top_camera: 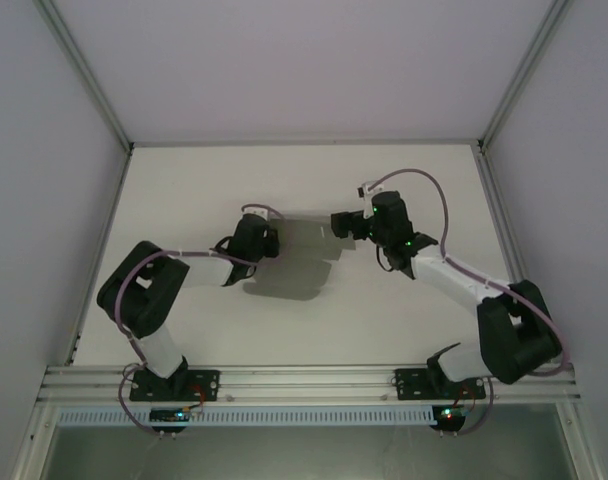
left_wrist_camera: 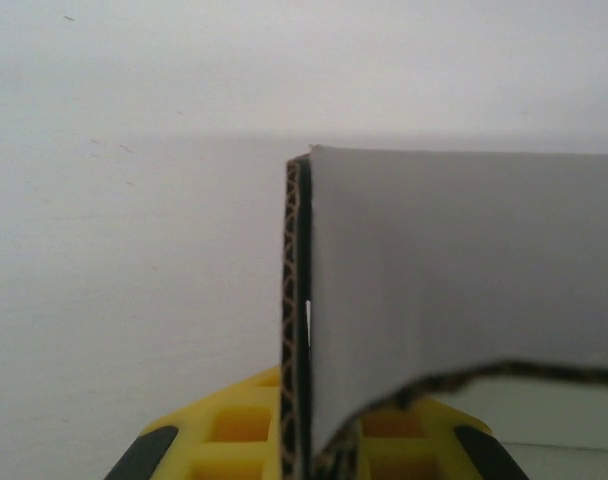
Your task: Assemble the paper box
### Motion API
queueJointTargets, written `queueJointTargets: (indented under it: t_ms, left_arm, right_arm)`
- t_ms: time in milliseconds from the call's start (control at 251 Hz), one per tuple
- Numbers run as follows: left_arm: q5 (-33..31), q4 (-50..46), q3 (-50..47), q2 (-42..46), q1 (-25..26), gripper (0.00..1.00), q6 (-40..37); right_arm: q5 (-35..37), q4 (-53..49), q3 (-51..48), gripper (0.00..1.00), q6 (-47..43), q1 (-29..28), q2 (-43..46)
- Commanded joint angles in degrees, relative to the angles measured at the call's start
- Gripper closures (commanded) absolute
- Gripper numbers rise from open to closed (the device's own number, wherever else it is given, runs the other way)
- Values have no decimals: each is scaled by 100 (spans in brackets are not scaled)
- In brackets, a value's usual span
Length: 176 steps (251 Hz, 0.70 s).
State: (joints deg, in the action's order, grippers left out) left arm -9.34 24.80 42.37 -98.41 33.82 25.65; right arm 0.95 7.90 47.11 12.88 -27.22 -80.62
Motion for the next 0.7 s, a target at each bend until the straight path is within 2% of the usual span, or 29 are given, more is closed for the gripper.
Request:
queueJointTargets:
  t_ms: [0, 136, 347, 563, 631, 698]
  left_arm:
    - [153, -201, 131, -133, 71, 98, 155]
    - [316, -244, 240, -222, 76, 98, 134]
    - [316, -346, 300, -231, 97, 98, 274]
    - [329, -473, 395, -231, 151, 97, 183]
    - [299, -515, 356, -189, 146, 98, 122]
    - [264, -615, 321, -114, 144, 98, 51]
  right_arm:
    - [-369, -113, 329, 1, -28, -258, -365]
    - [-633, 371, 354, 1, -40, -404, -701]
    - [-885, 321, 424, 1, -98, -492, -918]
    - [-2711, 788, 496, 1, 24, -490, -1128]
    - [-2723, 633, 538, 1, -110, -403, -978]
    - [-2349, 116, 574, 1, -400, -273, -694]
